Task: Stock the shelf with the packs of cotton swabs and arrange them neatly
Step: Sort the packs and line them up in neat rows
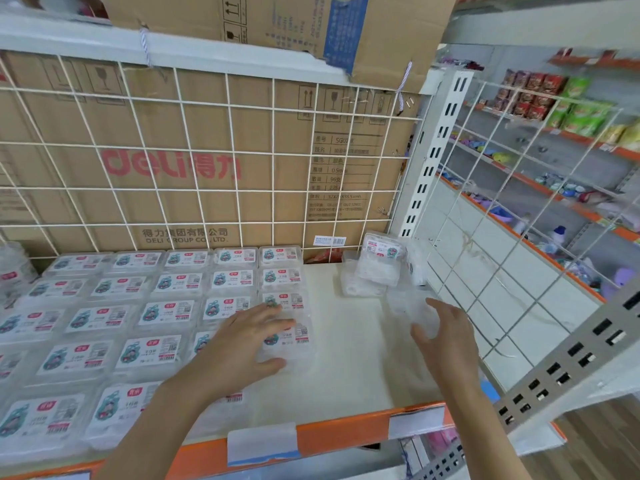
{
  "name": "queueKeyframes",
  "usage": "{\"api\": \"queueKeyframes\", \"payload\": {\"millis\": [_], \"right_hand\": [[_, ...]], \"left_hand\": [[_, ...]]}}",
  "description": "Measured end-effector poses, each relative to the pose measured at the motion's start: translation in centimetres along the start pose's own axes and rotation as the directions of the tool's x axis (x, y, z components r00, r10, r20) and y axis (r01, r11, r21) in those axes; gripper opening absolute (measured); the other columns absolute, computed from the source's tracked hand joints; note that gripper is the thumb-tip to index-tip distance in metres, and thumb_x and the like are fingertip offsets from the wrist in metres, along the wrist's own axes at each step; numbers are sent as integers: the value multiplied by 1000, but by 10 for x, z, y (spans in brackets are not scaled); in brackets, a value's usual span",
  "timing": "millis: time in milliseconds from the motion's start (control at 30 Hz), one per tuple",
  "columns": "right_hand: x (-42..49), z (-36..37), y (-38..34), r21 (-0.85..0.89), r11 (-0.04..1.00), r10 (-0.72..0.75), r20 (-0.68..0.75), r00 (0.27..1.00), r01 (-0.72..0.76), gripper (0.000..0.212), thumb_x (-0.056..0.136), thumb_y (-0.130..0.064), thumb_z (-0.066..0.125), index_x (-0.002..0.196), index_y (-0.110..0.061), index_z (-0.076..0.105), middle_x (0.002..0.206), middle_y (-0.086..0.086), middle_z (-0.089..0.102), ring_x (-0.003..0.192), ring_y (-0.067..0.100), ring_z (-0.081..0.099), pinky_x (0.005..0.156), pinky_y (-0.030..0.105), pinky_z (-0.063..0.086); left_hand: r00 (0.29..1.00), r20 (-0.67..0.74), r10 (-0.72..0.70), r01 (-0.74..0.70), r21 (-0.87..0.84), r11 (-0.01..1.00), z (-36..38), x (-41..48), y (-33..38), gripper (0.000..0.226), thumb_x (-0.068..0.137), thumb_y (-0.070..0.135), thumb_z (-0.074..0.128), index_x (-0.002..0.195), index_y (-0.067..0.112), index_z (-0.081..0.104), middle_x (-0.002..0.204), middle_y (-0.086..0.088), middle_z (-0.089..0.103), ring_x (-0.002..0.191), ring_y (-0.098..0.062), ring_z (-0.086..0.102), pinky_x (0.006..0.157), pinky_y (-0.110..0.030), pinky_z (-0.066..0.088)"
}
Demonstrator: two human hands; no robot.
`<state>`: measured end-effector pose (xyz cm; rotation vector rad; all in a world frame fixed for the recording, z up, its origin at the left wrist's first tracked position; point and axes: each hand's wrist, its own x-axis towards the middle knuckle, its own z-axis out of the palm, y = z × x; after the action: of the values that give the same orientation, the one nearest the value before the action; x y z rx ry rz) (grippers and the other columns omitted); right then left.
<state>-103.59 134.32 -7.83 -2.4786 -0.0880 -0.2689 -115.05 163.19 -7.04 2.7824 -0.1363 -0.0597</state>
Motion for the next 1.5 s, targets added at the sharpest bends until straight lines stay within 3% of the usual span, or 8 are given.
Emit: {"api": "queueKeyframes", "payload": {"millis": [200,333,733,867,1067,1267,1433,1500], "right_hand": [[-3,-8,-42,744,656,81,98,992,-127,15,87,-32,52,91,-22,63,95,9,67,90,31,62,70,39,54],[-7,-8,-72,853,399,112,318,941,-336,28,97,-31,43,90,-11,62,72,10,72,58,29,68,46,26,53],[7,19,-95,734,669,-137,281,950,-120,43,97,-49,37,88,-17,64,75,0,71,67,15,68,56,27,54],[57,44,-60,153,956,-265,91,960,250,41,89,-42,56,124,-20,54,121,1,56,109,22,54,88,36,43],[97,77,-45,-313,897,-284,134,949,312,62,85,-42,63,138,-16,42,133,13,46,123,34,41,95,43,37],[104,83,-48,-343,894,-255,139,957,288,54,88,-45,56,134,-20,46,127,9,45,121,30,40,89,42,42],[85,63,-68,287,933,-201,-85,976,217,43,91,-50,43,110,-16,60,101,0,58,98,23,55,75,29,40],[73,42,-87,737,675,-35,77,996,-33,34,95,-49,42,98,-18,57,94,-1,62,85,15,63,66,29,52]], "left_hand": [[993,-117,14,-40,-220,975,-7,12,9,83,62,92,22,134,52,24,147,24,21,138,2,17,113,-23,15],[985,-172,-4,-63,-380,923,-17,22,28,58,79,71,41,132,54,25,141,31,25,130,14,21,105,-12,19],[962,-170,-213,-60,-894,445,-31,47,55,37,88,5,61,119,23,54,107,-6,66,90,-12,68,71,-30,57],[908,-148,-393,-11,-944,330,-29,48,40,32,88,5,62,117,16,57,107,-8,68,88,-16,69,67,-29,57],[833,-118,-541,-5,-979,205,-30,47,25,29,86,7,64,114,13,58,104,-10,68,89,-23,68,65,-29,58],[800,-105,-591,-37,-991,126,-33,46,22,33,85,6,64,116,9,54,105,-11,66,88,-24,68,56,-25,56],[798,-80,-598,-44,-996,75,-31,44,24,31,86,7,64,115,10,53,105,-11,67,88,-22,68,64,-30,59],[798,-79,-597,-58,-997,54,-30,43,25,30,86,6,62,115,9,53,104,-11,67,86,-20,68,66,-32,60]]}}
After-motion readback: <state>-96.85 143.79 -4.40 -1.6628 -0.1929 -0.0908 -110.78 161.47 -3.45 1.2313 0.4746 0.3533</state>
